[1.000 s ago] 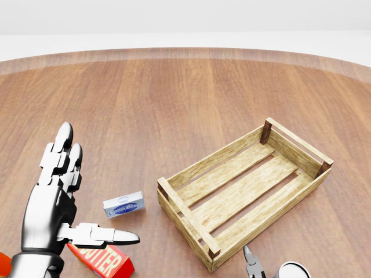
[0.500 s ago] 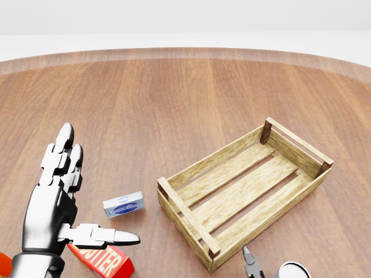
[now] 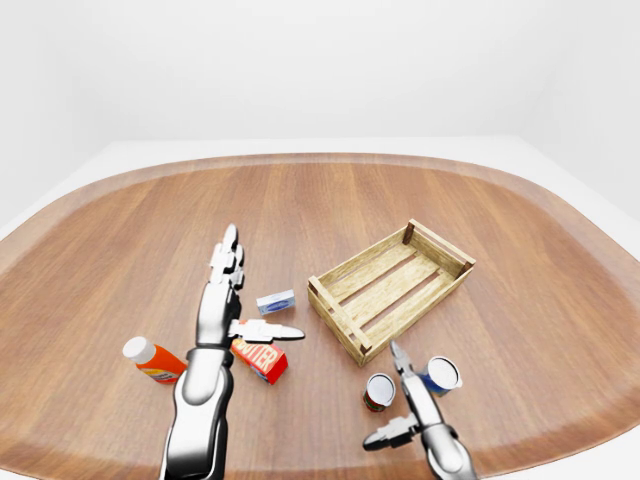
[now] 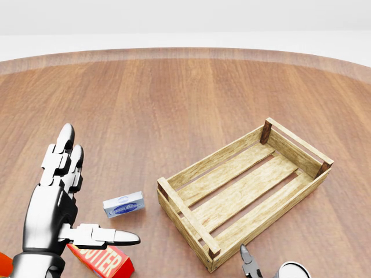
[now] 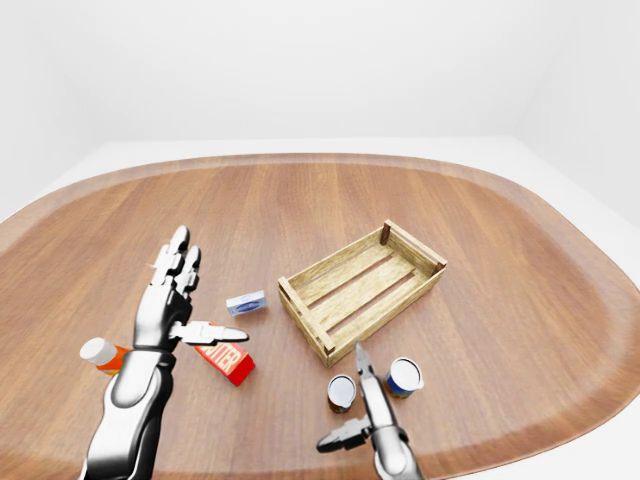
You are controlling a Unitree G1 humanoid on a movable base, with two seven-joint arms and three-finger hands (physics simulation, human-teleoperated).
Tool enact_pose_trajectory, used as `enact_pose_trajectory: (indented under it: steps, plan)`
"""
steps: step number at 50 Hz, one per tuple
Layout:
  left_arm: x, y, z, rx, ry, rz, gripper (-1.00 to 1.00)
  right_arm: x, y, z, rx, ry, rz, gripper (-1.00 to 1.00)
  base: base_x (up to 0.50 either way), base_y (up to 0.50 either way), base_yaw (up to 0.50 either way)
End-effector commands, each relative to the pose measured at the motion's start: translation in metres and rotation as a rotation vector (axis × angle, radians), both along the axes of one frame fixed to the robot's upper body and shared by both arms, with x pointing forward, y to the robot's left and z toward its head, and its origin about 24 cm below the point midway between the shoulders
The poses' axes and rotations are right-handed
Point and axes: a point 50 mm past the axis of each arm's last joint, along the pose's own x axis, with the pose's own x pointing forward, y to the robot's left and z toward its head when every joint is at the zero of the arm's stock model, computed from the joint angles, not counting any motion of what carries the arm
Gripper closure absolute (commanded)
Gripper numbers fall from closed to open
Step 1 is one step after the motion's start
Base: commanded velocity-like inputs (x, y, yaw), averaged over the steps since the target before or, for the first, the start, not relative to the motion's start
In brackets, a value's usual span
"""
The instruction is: Pick up the tomato sauce, and put it in the wooden tray.
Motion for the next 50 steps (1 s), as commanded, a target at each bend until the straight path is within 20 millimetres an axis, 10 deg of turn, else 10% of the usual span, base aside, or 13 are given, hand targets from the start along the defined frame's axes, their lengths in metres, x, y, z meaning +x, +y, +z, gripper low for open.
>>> enact_pose_trajectory:
  steps: [1, 17, 18, 21, 50]
  plan:
    - [0.0, 0.001, -0.001, -0.001, 0.002, 0.002, -1.0, 0.0, 0.0, -0.004, -0.007, 0.016, -0.003, -1.0, 0.0, 0.0, 0.0]
    - [0.0, 0.0, 0.001, -0.001, -0.003, 0.002, -1.0, 0.0, 0.0, -0.005, -0.002, 0.023, 0.001, -1.0, 0.0, 0.0, 0.0]
    - [0.0, 0.0, 0.001, -0.001, -0.002, 0.002, -1.0, 0.0, 0.0, -0.004, -0.001, 0.02, 0.002, -0.17, 0.0, 0.0, 0.0]
    - [0.0, 0.0, 0.0, 0.0, 0.001, 0.002, -1.0, 0.0, 0.0, -0.004, -0.002, 0.017, 0.002, 1.0, 0.0, 0.0, 0.0]
    - [0.0, 0.0, -0.002, 0.001, 0.008, -0.001, -1.0, 0.004, 0.0, 0.016, 0.025, -0.065, 0.016, 1.0, 0.0, 0.0, 0.0]
